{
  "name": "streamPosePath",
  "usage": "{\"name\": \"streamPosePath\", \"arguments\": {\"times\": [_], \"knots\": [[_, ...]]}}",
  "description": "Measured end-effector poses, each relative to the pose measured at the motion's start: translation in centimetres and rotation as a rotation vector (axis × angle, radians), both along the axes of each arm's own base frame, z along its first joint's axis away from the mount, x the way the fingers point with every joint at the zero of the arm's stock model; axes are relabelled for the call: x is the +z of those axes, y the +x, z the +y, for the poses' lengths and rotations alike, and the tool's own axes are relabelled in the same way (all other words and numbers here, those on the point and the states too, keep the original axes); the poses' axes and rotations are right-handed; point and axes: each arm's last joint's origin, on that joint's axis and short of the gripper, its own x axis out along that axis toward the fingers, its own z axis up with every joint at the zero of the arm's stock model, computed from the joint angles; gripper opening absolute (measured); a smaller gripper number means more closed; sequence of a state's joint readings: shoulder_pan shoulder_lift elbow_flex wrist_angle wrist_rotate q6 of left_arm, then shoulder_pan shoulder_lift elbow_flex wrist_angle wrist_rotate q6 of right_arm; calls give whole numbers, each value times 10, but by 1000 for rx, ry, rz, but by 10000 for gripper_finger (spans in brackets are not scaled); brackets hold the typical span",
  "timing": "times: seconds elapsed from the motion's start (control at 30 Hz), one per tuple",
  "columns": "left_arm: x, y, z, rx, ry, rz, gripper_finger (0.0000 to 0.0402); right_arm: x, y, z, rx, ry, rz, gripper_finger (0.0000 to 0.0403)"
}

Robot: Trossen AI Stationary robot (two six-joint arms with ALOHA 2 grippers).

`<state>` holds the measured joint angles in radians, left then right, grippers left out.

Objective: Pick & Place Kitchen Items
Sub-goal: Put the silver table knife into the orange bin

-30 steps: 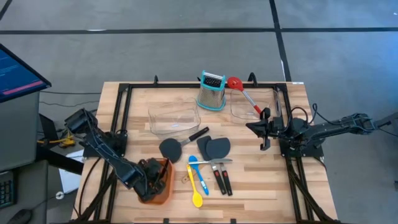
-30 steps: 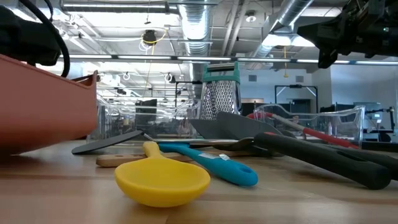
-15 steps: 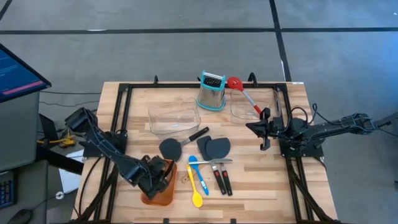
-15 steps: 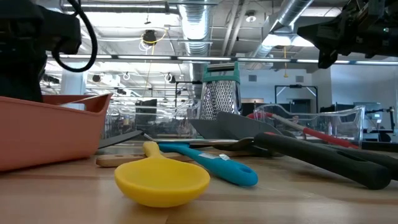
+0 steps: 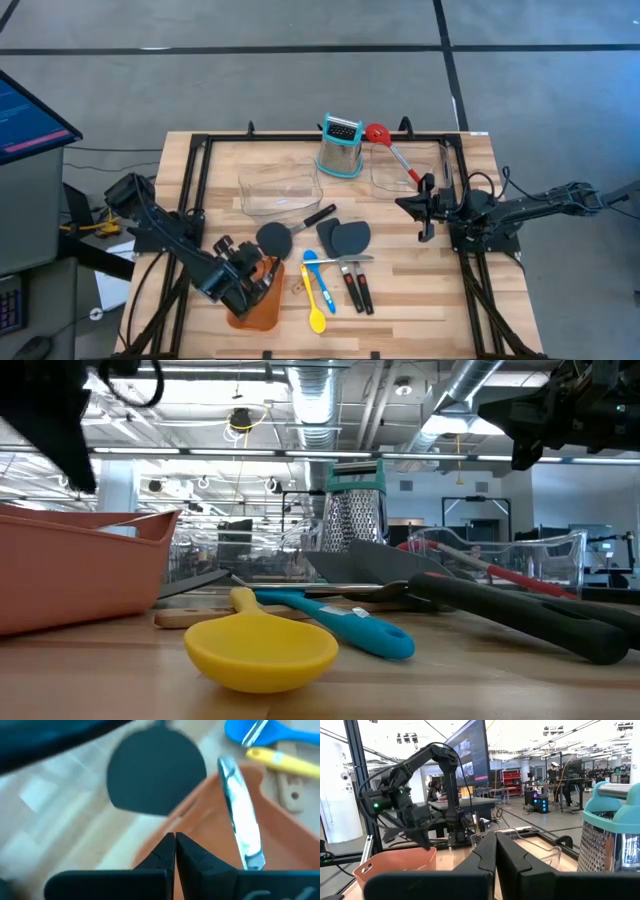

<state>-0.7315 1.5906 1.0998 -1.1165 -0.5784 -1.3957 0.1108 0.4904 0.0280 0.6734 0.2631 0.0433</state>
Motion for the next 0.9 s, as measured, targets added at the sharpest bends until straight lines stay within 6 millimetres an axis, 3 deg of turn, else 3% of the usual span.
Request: {"name": "streamPosePath", "arguments": {"times": [0.6,0.7,0.9], "knots": [[90,22,-13,-310,371,-188,0,-1,0,0,0,0,7,0],[101,16,-13,-373,477,-207,0,-1,0,0,0,1,8,0],[129,-11,10,-345,461,-323,0,-1,0,0,0,1,10,0]]}}
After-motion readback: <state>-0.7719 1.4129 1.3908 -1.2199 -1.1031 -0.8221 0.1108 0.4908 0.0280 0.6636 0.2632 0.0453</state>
